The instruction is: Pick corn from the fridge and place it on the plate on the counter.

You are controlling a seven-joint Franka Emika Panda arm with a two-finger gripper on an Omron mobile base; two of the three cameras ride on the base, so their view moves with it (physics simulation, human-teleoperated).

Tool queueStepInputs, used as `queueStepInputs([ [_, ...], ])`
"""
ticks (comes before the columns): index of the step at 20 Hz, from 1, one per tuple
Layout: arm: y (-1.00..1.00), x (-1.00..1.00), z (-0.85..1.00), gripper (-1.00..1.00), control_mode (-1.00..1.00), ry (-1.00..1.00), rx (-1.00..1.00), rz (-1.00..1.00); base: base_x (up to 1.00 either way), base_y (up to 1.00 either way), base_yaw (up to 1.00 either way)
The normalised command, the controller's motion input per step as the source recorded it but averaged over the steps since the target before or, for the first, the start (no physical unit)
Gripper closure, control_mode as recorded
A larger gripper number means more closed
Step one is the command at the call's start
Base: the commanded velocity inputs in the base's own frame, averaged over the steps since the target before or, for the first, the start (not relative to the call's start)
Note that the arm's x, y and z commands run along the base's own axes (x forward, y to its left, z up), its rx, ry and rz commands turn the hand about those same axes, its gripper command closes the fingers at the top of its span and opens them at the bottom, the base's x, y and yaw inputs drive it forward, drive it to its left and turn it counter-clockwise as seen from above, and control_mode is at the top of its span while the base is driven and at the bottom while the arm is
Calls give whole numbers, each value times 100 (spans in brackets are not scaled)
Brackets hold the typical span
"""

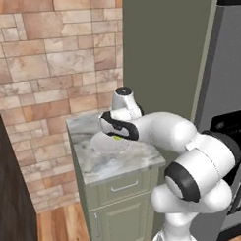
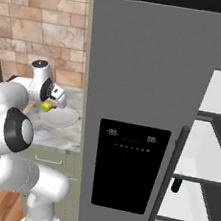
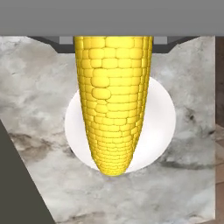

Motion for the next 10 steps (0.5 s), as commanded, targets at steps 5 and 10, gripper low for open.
queueStepInputs([
  [5, -3, 31, -59, 100, -100, 1, -1, 0, 0, 0, 0],
  [10, -2, 58, -26, 100, -100, 6, 0, 0, 0, 0, 0],
])
